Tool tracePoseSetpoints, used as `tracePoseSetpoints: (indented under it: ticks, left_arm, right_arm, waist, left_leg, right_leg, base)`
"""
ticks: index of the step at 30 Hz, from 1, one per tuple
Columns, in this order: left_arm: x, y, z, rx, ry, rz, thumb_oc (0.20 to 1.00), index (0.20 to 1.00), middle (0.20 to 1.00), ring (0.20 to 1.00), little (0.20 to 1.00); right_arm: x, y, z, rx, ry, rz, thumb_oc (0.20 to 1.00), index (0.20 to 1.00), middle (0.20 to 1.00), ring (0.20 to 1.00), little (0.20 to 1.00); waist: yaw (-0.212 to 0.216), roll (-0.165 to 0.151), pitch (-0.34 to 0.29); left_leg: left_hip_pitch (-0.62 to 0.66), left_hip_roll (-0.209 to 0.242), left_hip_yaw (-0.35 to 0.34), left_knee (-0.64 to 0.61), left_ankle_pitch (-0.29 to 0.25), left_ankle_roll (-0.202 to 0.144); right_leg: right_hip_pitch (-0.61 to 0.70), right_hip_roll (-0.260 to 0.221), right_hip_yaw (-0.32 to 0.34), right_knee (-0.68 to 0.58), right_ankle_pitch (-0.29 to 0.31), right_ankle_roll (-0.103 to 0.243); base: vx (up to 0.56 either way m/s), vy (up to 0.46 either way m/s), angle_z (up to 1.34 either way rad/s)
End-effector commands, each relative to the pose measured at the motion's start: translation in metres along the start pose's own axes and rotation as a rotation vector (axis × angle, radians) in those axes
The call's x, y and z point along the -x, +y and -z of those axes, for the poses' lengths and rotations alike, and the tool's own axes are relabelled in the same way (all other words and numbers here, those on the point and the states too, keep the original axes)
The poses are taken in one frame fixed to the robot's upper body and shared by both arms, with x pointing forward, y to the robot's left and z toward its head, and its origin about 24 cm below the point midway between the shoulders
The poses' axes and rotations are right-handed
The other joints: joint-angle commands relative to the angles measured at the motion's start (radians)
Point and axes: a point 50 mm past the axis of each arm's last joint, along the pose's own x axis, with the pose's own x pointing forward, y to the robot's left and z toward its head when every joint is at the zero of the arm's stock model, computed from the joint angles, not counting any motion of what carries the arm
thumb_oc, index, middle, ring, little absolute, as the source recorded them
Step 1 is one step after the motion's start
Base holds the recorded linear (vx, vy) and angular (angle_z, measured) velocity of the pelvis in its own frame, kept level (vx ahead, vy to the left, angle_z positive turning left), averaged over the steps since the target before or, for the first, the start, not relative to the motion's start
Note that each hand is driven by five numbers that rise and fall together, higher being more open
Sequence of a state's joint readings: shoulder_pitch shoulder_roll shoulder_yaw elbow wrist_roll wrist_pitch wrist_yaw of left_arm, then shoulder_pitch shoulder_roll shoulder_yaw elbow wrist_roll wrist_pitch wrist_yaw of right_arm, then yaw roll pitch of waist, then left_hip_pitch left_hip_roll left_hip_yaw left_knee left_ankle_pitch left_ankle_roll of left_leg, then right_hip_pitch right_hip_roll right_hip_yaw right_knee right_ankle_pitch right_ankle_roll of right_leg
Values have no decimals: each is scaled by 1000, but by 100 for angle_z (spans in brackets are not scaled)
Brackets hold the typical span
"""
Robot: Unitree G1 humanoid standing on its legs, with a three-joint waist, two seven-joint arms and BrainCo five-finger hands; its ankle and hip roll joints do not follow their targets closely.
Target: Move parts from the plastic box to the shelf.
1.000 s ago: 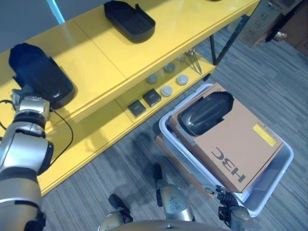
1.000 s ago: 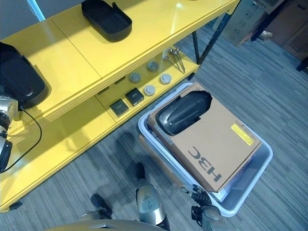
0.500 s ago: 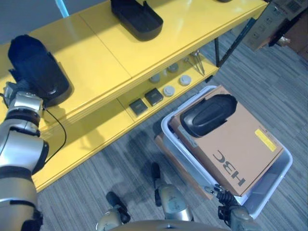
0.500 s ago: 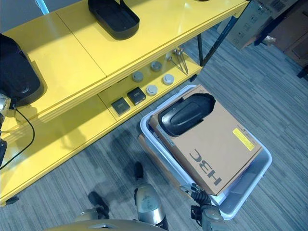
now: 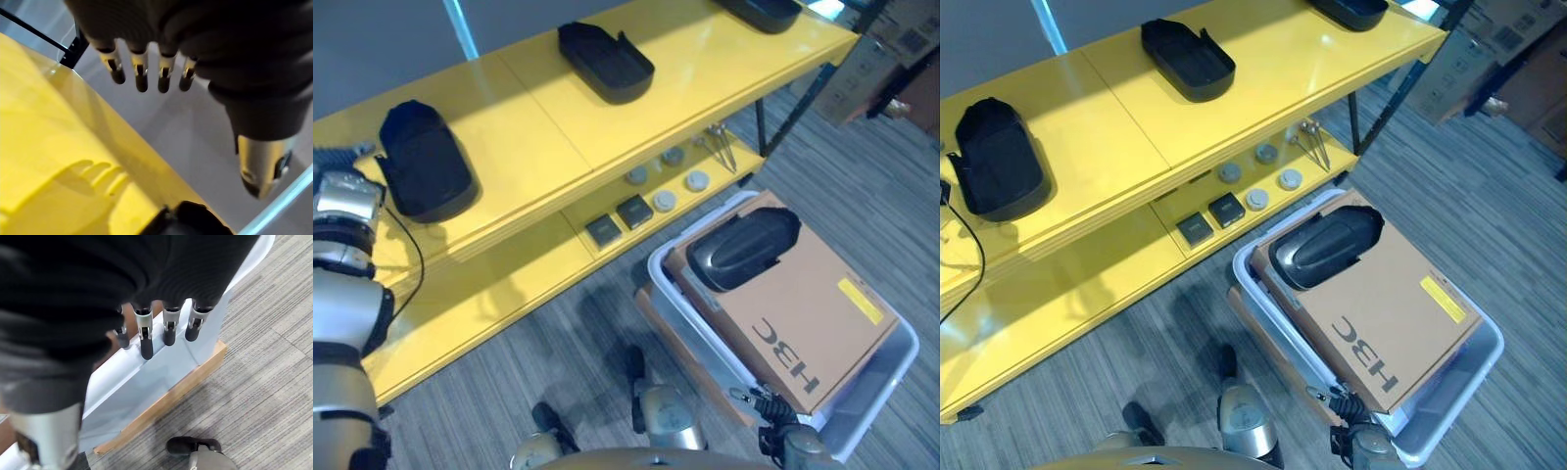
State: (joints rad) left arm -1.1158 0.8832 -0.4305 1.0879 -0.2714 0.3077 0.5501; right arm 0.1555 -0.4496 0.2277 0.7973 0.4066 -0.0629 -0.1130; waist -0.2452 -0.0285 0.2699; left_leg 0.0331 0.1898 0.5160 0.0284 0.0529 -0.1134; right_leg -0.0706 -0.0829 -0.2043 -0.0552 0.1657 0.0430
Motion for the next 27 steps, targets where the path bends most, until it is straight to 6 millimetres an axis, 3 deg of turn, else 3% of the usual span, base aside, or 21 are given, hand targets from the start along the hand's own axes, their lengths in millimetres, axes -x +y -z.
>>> tracePoseSetpoints:
  ticks: [1, 6, 10, 11, 12, 13, 14, 19, 23, 27]
  left_arm:
    - [-3, 34, -28, 119, -242, -137, 1000, 1000, 1000, 1000, 1000]
    - [43, 21, -55, 311, -522, 67, 1000, 1000, 1000, 1000, 1000]
    - [105, -3, -36, 421, -626, 377, 1000, 1000, 1000, 1000, 1000]
    - [128, -16, -20, 479, -599, 494, 533, 533, 533, 533, 533]
    - [130, -17, -17, 484, -593, 507, 460, 460, 460, 460, 460]
    - [141, -23, -10, 501, -589, 552, 247, 247, 247, 247, 247]
    - [149, -27, -5, 532, -588, 596, 200, 200, 200, 200, 200]
    - [178, -48, 17, 676, -474, 756, 200, 200, 200, 200, 200]
    - [189, -69, 30, 717, -376, 803, 200, 200, 200, 200, 200]
    - [191, -86, 27, 788, -330, 813, 200, 200, 200, 200, 200]
  right_arm:
    - [12, -10, 21, 89, 34, 34, 1000, 1000, 1000, 1000, 1000]
    - [23, -6, 39, 109, 74, 36, 1000, 1000, 1000, 1000, 1000]
    - [30, 1, 47, 90, 82, 29, 1000, 1000, 1000, 1000, 1000]
    - [31, 5, 48, 76, 80, 25, 1000, 1000, 1000, 1000, 1000]
    - [32, 4, 48, 76, 81, 26, 1000, 1000, 1000, 1000, 1000]
    - [32, 6, 48, 74, 80, 25, 1000, 1000, 1000, 1000, 1000]
    - [32, 8, 47, 73, 77, 26, 1000, 1000, 1000, 1000, 1000]
    - [31, 9, 46, 52, 67, 45, 1000, 1000, 1000, 1000, 1000]
    - [29, 7, 46, 57, 68, 42, 1000, 1000, 1000, 1000, 1000]
    - [28, 8, 46, 82, 75, 30, 1000, 1000, 1000, 1000, 1000]
  waist:
    - [9, 5, -91]
    - [71, 13, -115]
    - [111, 7, -123]
    - [124, 3, -119]
    - [124, 3, -121]
    - [130, 3, -119]
    - [133, 3, -116]
    - [143, 0, -94]
    - [132, -8, -84]
    - [109, -13, -81]
  left_leg:
    - [-116, 80, 28, 114, -5, 6]
    - [-81, 53, -1, 68, 0, 11]
    - [-64, 40, -27, 47, -6, 13]
    - [-63, 35, -35, 43, -7, 14]
    - [-63, 34, -36, 42, -8, 15]
    - [-65, 34, -40, 42, -8, 15]
    - [-68, 33, -43, 42, -9, 16]
    - [-85, 35, -45, 41, -6, 14]
    - [-88, 44, -32, 45, -3, 11]
    - [-89, 59, -11, 61, -3, 9]
  right_leg:
    - [35, -73, -11, 53, -123, 89]
    - [79, -82, -45, 37, -124, 98]
    - [103, -88, -65, 33, -133, 104]
    - [106, -88, -70, 33, -134, 106]
    - [107, -88, -70, 33, -134, 106]
    - [105, -88, -72, 35, -136, 108]
    - [104, -88, -72, 34, -135, 110]
    - [94, -87, -74, 25, -125, 114]
    - [88, -83, -68, 20, -116, 114]
    - [81, -79, -57, 25, -114, 111]
  base:
    - [69, 61, 6]
    - [66, 44, 13]
    - [33, 11, 19]
    - [-10, 3, 29]
    - [-26, 0, 25]
    - [-33, -3, 16]
    - [-35, -5, 11]
    - [-86, -21, 3]
    - [-42, -48, -5]
    - [-4, -41, -15]
